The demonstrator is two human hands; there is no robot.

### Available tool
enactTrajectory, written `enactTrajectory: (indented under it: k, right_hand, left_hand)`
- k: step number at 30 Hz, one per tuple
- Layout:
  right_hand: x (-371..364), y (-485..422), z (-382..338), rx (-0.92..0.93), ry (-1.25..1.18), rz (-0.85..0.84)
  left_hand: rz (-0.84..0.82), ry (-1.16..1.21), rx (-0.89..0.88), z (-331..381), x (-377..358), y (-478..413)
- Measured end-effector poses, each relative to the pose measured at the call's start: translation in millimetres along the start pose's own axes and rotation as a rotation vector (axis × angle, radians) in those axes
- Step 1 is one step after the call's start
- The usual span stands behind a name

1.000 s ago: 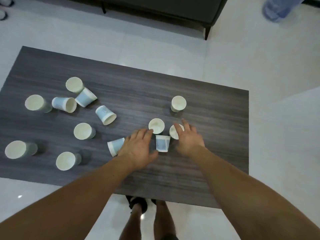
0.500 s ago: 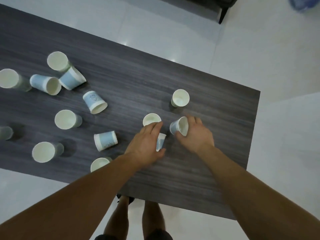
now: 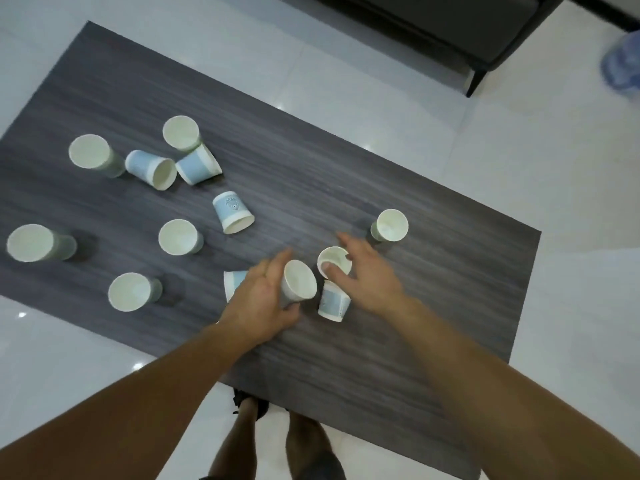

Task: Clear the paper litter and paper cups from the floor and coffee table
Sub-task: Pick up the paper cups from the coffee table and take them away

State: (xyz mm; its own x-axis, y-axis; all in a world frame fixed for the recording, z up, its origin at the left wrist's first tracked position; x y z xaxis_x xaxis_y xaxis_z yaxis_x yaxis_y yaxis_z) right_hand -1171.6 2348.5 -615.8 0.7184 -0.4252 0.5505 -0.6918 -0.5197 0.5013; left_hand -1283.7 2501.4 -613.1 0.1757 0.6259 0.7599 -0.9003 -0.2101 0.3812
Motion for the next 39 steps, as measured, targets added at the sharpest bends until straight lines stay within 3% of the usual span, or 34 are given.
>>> enactTrajectory:
  k: [2,6,11,18,28,39]
  right_hand:
    - [-7,-20,14,-0.075,0.224,0.050]
    - [-45,-45,34,-0.158,0.416,-0.085]
    - [-59,-50,31,-0.136,0.434,-0.103]
    - [7,-8,-4,-0.111,0.392,0.012]
    - [69,150,-36,-0.251,0.214,0.277]
    - [56,397,-34,-0.512,0.099,0.660]
  left_hand:
    - [0.020,-0.006,0.057,-16,-2,8]
    - [0.064,-0.009,0.111,-30,1,11]
    - [0.099,-0.047,0.146,-34,15,15]
    - [0.154,-0.109,0.081,13,58,15]
    - [0.023,-0.232,-0.237,119,100,66]
    - [-0.120,-0.411,-0.803,254,68,177]
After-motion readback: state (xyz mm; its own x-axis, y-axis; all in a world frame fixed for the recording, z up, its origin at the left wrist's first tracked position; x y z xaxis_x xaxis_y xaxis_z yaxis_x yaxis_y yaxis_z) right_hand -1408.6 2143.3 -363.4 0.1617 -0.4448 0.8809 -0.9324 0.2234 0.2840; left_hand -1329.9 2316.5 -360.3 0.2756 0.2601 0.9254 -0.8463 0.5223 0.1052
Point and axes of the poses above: each hand's wrist, its own y-axis away from the middle knuckle, its own x-axis out of the back of the hand, z = x × y, the point moved 6 cm from there along -y, towards the middle knuckle, and after that the axes turned 10 degrees about -y, right-handed, at the moved point
